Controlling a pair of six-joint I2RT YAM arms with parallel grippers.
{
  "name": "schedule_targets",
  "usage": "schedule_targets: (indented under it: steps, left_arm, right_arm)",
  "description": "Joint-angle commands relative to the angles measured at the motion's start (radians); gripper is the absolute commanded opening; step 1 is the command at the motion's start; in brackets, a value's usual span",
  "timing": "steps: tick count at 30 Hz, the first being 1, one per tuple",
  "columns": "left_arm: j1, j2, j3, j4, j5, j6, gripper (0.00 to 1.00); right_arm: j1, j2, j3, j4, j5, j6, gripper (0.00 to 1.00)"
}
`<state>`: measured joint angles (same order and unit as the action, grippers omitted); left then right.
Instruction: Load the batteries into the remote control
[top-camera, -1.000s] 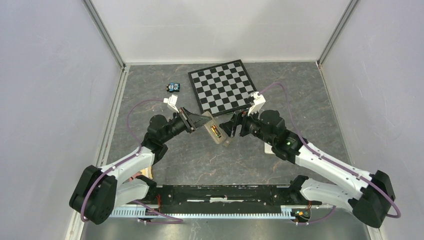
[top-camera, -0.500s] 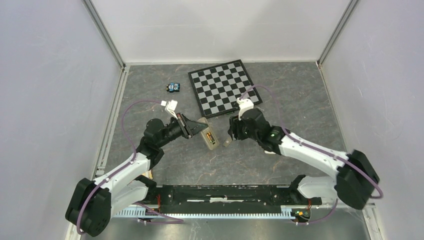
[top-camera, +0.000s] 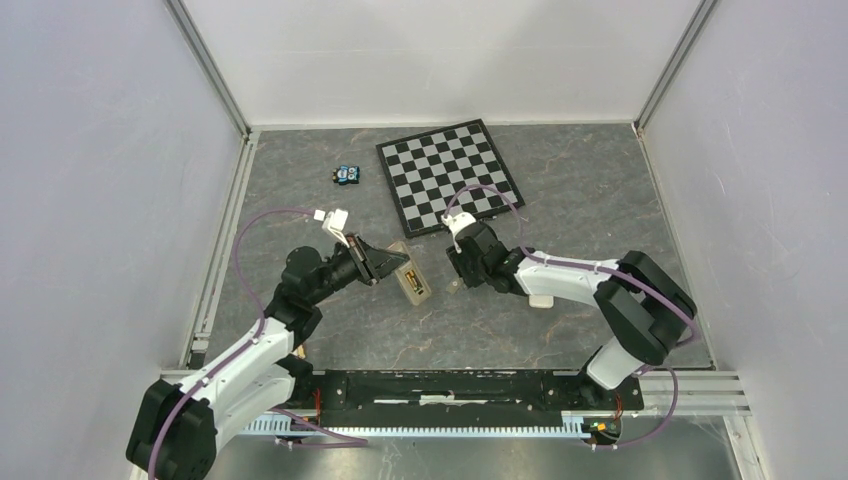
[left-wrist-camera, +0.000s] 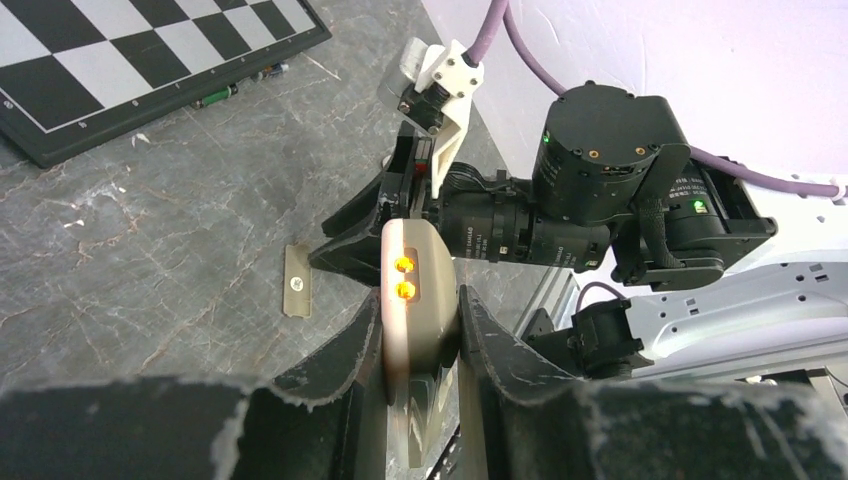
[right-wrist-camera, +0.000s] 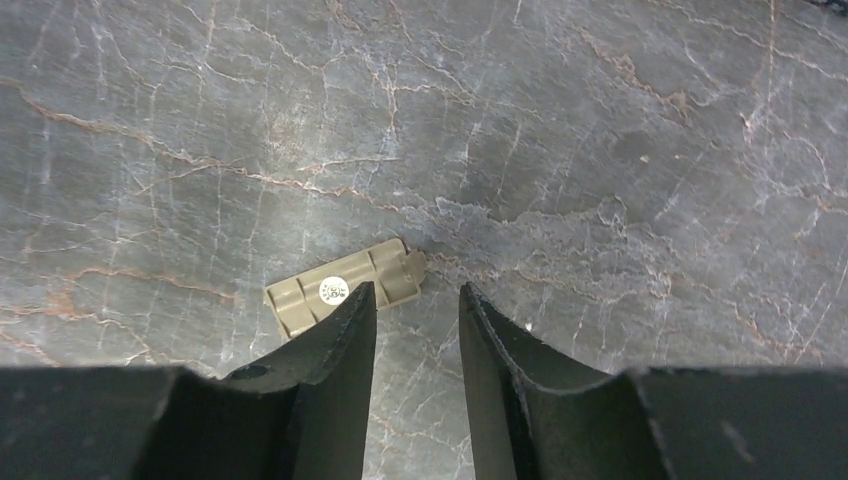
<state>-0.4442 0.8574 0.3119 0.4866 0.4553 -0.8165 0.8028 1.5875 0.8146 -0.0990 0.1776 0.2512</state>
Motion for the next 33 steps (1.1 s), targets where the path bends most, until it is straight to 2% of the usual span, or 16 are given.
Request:
schedule_targets:
  steps: [1, 18, 25, 28, 33]
  left_arm:
    - [0.006, -0.01, -0.016, 0.042, -0.004, 0.008, 0.02]
    - [0.007, -0.01, -0.014, 0.046, -0.001, 0.0, 0.02]
    - [0.007, -0.011, -0.008, 0.044, 0.006, 0.002, 0.02]
    - [0.006, -0.012, -0.007, 0.042, 0.005, 0.001, 0.02]
    - [0.006, -0.02, -0.007, 0.018, -0.038, -0.018, 0.02]
  right_arm:
    - [-0.007, 0.031, 0.047, 0.059, -0.004, -0.096, 0.4]
    - [-0.075, 0.098, 0.089, 0.019, -0.173, -0.133, 0.23]
    - [-0.087, 0.123, 0.1, -0.001, -0.175, -0.135, 0.14]
    - [-0.088, 0.125, 0.101, -0.005, -0.175, -0.132, 0.01]
    - [-0.09, 0.081, 0.084, 0.005, -0.15, -0.093, 0.0]
